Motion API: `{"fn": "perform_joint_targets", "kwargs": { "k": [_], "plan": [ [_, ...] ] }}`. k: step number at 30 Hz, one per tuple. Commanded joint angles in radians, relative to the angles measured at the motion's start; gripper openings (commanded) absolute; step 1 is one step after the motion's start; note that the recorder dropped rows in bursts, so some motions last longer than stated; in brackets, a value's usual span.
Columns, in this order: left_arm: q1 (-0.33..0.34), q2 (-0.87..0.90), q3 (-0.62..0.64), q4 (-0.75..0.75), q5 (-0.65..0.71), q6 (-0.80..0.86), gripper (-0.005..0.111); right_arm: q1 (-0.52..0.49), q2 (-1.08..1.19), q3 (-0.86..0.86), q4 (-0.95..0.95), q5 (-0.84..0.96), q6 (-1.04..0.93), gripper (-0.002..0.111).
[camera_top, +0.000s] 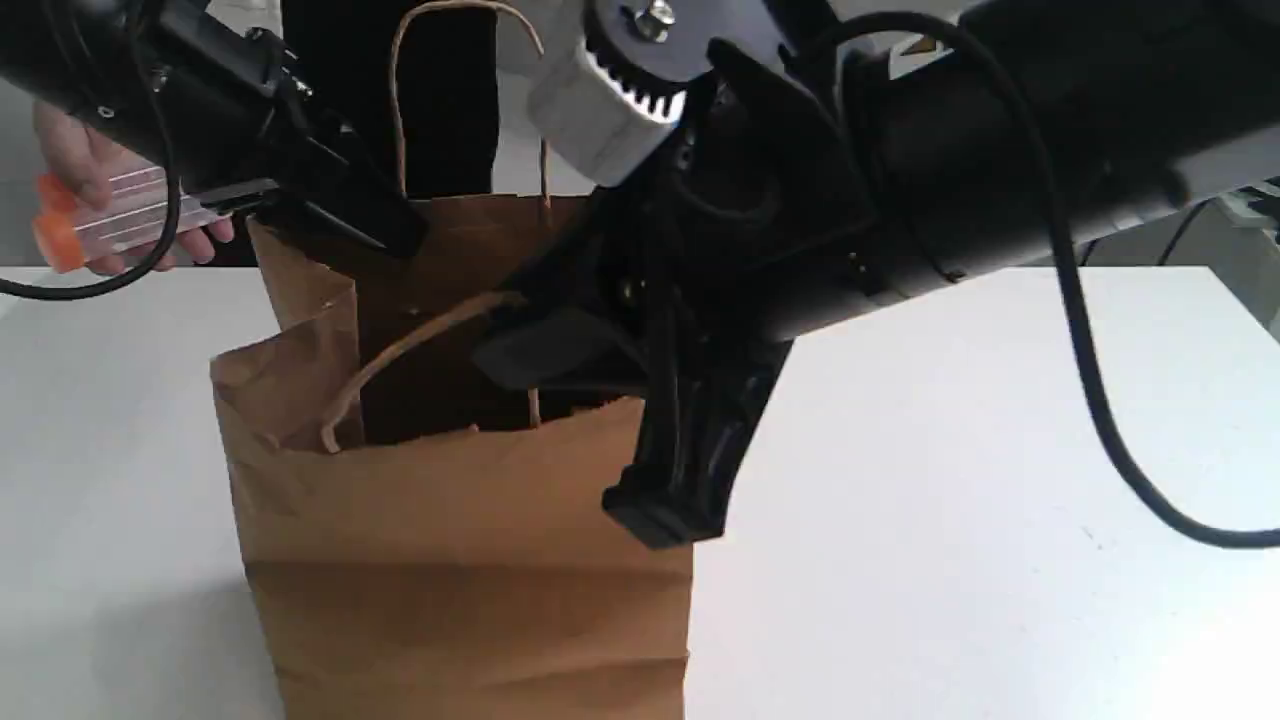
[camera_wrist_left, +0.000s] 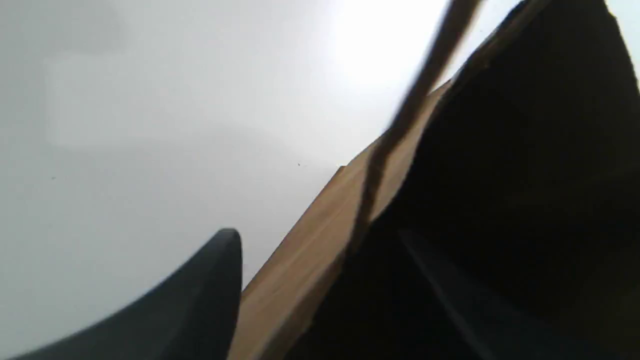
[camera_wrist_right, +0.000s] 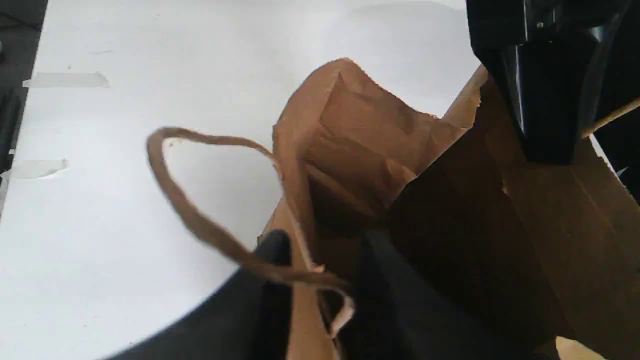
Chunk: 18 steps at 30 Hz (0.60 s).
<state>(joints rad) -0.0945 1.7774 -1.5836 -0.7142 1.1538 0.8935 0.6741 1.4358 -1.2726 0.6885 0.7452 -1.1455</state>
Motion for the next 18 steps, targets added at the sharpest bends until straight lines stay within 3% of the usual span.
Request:
{"fn": "perform_joint_targets", "kwargs": {
  "k": [1,10,12,15,18],
  "plan": [
    [-0.005,0.008,-0.004,-0.004,-0.003,0.006,0.047,0.004,-0.001,-0.004,0.017,-0.008,0.008,0.0],
    [-0.005,0.019,-0.004,-0.004,0.005,0.006,0.046,0.004,-0.001,-0.004,0.017,-0.019,0.008,0.0],
    [-0.005,0.023,-0.004,-0.004,0.013,0.006,0.035,0.004,-0.001,-0.004,0.017,-0.023,0.008,0.0],
    [-0.005,0.034,-0.002,0.004,0.02,0.006,0.005,0.004,-0.001,-0.004,0.017,-0.023,0.011,0.0],
    [-0.005,0.048,-0.002,0.019,0.026,0.003,0.0,0.004,-0.001,-0.004,0.017,-0.023,0.021,0.0]
  ]
}}
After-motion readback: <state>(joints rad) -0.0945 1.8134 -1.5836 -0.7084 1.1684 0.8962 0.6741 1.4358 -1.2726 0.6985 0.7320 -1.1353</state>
